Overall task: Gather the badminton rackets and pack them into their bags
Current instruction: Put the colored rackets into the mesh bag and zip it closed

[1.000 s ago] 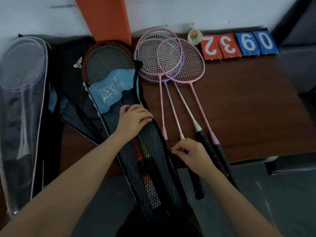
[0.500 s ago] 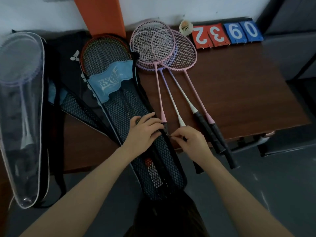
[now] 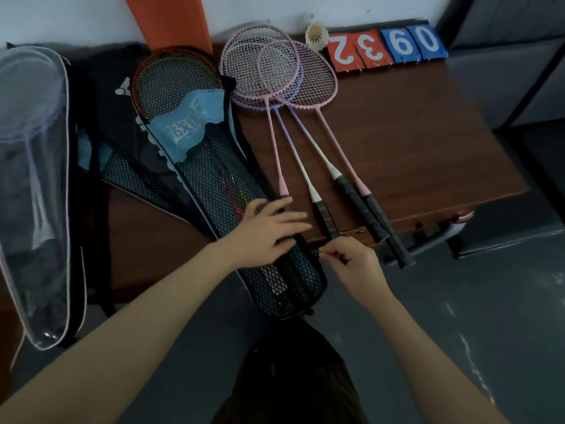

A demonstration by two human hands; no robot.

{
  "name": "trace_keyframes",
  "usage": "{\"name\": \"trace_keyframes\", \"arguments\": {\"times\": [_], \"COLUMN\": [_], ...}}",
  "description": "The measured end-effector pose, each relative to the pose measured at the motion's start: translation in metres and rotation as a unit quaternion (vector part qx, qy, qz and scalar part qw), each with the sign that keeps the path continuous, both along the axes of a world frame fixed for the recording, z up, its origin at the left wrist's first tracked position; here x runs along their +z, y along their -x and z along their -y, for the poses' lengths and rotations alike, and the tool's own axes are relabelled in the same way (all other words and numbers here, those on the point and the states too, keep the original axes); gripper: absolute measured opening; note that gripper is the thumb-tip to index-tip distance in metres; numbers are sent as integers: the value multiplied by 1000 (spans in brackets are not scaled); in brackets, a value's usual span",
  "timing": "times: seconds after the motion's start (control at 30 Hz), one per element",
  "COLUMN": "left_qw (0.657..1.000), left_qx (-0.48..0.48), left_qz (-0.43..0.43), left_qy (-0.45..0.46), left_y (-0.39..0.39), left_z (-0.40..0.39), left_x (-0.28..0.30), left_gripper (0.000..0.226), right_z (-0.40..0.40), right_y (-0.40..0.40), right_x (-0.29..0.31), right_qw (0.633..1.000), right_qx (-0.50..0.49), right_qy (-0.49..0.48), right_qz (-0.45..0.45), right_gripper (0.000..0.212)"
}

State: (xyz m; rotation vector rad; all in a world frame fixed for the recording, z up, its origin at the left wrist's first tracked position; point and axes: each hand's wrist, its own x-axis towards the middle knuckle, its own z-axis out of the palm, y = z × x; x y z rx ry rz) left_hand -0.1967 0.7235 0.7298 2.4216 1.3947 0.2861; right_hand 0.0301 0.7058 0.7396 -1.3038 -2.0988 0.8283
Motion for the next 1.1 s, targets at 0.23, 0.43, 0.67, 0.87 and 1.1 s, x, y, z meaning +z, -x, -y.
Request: {"name": "trace_keyframes", "arguments": {"times": [0.23, 0.43, 0.67, 0.87, 1.1], "left_qw": [993, 985, 966, 959, 983], "left_qx": [81, 118, 203, 238, 172], "left_qz": [69, 81, 103, 92, 9], "left_qy": [-55, -92, -124, -127, -56], "left_y": [-15, -19, -43, -49, -35], "left_z": [24, 20, 23, 31, 40], "left_x": [-5, -8, -13, -19, -3], "left_gripper": [31, 33, 34, 18, 28], "right_z": [12, 36, 81, 96, 94], "right_y": [-2, -25, -19, -3, 4], "right_x": [2, 0, -13, -16, -11], "right_qw": [998, 998, 999, 999, 998], "right_qx": [9, -9, -13, -9, -25], "right_qy": [-47, -17, 12, 18, 20], "right_qz": [35, 61, 45, 27, 52], "right_gripper": [7, 7, 7, 4, 10]}}
